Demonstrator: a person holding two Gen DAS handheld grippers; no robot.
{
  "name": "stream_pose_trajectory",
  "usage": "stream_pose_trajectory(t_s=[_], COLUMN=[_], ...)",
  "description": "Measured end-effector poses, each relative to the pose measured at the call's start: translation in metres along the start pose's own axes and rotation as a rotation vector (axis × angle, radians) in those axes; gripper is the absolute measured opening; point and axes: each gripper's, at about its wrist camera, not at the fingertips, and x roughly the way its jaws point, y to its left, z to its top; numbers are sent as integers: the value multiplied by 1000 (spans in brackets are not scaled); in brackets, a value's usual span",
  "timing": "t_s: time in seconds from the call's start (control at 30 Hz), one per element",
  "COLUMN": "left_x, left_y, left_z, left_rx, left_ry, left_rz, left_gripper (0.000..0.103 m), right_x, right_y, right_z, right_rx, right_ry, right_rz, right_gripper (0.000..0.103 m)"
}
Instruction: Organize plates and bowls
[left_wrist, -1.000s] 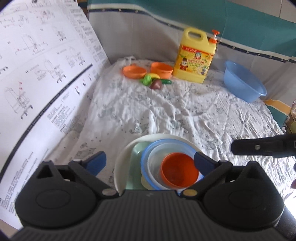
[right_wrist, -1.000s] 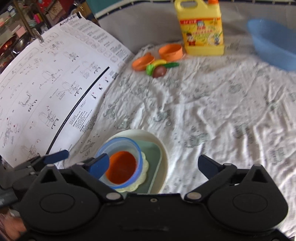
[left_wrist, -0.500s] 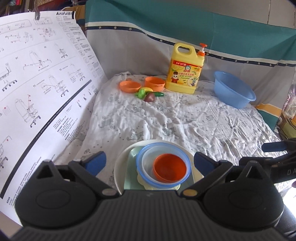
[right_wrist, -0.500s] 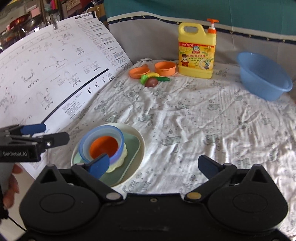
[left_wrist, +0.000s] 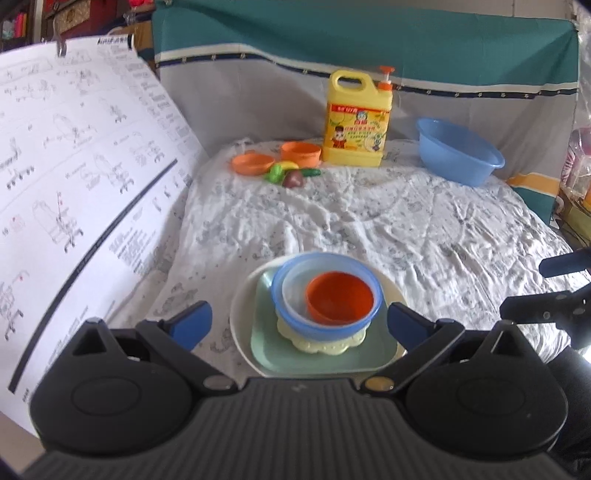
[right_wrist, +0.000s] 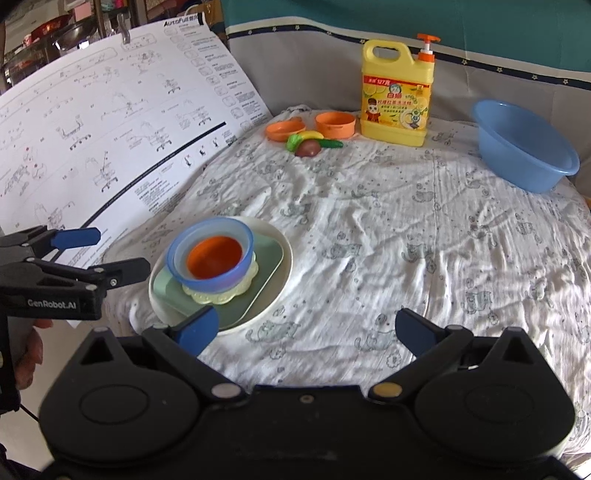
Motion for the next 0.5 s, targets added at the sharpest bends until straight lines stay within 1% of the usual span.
stream_pose_trajectory(t_s=[0.23, 0.5], left_x=[8, 15], left_y=[6, 4], left_z=[-7, -12], left_rx=[-43, -48], left_ry=[34, 60], left_rz=[12, 8], left_gripper=[103, 103], right_x=[7, 10], right_y=[3, 3], right_z=[-3, -4], right_rx=[-11, -21], right_ry=[40, 51], right_rz=[1, 4], right_gripper=[103, 103])
